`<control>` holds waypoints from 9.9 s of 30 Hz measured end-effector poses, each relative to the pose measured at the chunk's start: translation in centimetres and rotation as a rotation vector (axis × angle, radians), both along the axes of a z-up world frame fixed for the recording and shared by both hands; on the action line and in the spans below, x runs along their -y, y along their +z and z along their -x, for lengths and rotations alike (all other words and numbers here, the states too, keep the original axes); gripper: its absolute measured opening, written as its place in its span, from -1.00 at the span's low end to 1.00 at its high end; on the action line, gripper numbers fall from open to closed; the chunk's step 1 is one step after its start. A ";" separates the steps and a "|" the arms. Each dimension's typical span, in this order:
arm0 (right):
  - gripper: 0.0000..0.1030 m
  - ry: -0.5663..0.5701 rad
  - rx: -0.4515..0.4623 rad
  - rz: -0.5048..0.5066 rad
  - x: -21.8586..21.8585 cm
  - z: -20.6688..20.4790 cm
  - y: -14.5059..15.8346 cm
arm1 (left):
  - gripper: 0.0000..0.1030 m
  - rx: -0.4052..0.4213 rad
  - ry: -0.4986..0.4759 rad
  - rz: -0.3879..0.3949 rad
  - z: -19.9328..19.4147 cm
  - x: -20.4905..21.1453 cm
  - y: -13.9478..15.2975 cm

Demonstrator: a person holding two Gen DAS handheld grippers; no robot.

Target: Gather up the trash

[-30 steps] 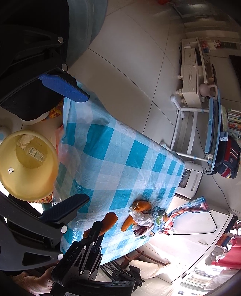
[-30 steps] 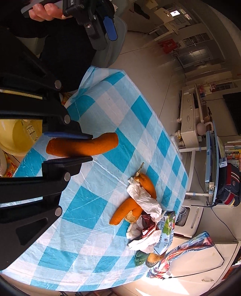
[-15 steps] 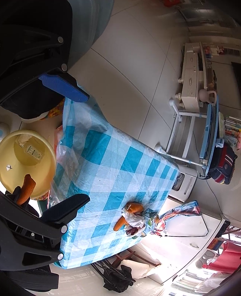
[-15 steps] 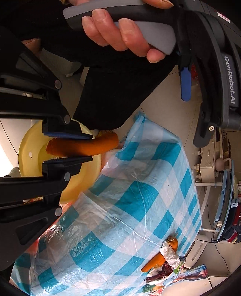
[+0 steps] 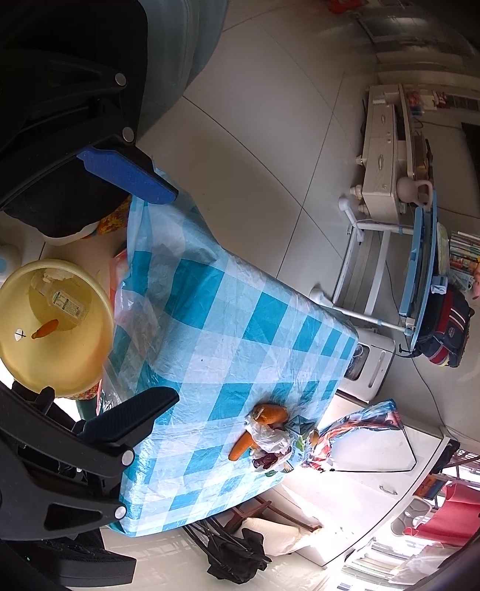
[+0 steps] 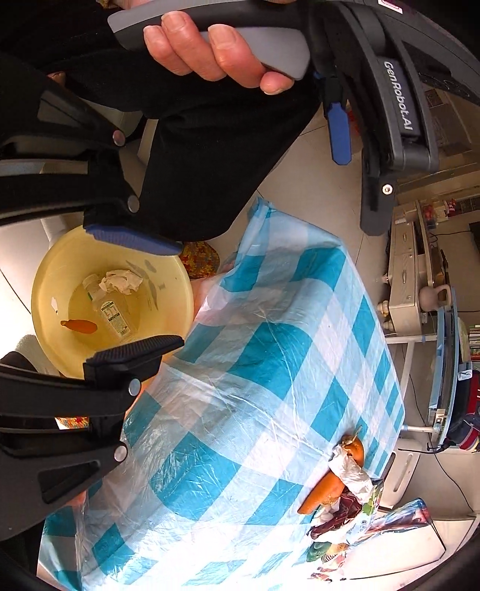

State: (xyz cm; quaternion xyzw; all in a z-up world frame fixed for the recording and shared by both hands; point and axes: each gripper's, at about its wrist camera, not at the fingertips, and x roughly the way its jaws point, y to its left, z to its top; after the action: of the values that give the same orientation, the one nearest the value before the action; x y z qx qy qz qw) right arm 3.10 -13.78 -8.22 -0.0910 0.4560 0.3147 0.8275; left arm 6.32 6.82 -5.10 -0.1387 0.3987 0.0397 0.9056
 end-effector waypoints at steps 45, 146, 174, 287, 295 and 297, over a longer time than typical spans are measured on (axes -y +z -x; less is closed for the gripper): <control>0.30 -0.527 0.039 -0.400 13.7 -6.8 4.0 | -0.61 -0.165 -0.343 -0.070 -26.0 15.0 -3.3; 0.52 -0.336 0.216 -0.087 3.2 -3.3 4.0 | 0.87 -0.134 -0.293 -0.246 -30.9 13.5 -5.4; 0.56 -0.320 0.249 -0.100 4.1 -2.4 4.4 | 0.87 -0.135 -0.293 -0.246 -30.8 13.5 -5.4; 0.56 -0.508 0.167 -0.259 10.3 -5.6 5.0 | 0.87 -0.134 -0.292 -0.246 -30.9 13.5 -5.4; 0.56 -0.499 0.125 -0.252 10.7 -7.0 4.2 | 0.87 -0.138 -0.297 -0.247 -30.8 13.5 -5.4; 0.56 -0.493 0.128 -0.249 10.7 -7.3 4.2 | 0.87 -0.149 -0.335 -0.245 -30.4 13.4 -5.3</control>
State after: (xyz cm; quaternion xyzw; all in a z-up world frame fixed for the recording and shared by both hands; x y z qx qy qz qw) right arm 10.41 -24.50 -3.97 0.1051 0.3691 0.1510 0.9110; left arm 36.72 -6.57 -10.37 0.0440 0.4743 -0.0532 0.8776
